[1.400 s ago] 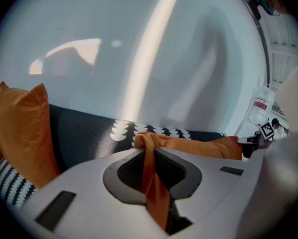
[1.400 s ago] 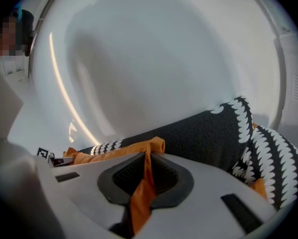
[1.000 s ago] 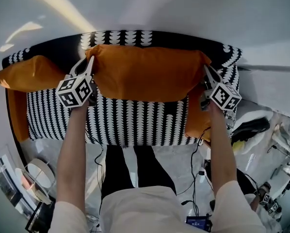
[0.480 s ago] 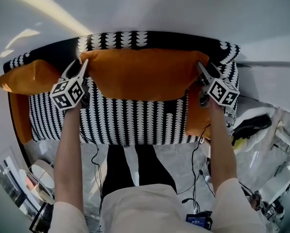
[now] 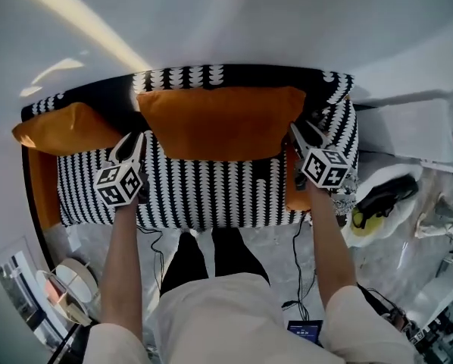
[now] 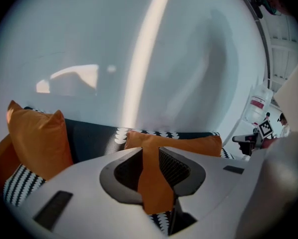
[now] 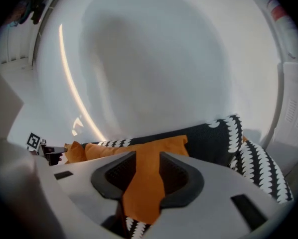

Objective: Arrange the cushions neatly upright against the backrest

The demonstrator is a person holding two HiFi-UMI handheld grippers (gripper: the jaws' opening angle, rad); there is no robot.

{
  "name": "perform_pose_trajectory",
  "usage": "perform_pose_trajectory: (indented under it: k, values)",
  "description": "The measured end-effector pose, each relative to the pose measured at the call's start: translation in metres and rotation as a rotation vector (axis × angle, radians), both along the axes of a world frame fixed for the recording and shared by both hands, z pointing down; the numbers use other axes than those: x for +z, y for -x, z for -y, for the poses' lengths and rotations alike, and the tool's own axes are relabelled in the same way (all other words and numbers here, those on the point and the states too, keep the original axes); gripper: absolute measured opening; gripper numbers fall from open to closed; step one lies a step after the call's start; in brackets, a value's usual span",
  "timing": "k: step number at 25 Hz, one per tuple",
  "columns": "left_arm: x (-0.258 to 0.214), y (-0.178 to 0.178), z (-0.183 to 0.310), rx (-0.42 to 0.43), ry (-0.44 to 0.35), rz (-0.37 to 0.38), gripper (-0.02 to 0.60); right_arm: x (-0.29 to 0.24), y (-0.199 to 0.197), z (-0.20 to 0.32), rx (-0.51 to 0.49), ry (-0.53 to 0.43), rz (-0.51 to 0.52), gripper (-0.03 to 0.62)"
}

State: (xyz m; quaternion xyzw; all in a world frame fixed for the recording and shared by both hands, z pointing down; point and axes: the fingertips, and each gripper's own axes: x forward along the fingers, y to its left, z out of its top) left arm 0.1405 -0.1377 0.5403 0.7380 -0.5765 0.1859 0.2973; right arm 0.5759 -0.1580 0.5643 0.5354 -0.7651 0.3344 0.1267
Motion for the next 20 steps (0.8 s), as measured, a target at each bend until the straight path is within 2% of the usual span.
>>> perform_pose_trajectory:
  k: [5, 9, 15, 20]
  values:
    - [-0.033, -0.041, -0.043, 0.145, -0.005, 0.006, 0.050, -0.013, 0.045, -0.059, -0.110, 0.054, 0.068, 0.066]
    - [-0.058, -0.051, -0.073, 0.193, -0.036, -0.020, 0.020, -0.034, 0.078, -0.104, -0.136, 0.045, 0.122, 0.029]
    - [-0.089, -0.020, -0.138, 0.211, -0.066, -0.074, 0.018, -0.081, 0.137, -0.173, -0.134, -0.026, 0.154, 0.023]
    - [-0.110, 0.017, -0.195, 0.224, -0.108, -0.095, 0.018, -0.122, 0.184, -0.236, -0.149, -0.090, 0.129, 0.022]
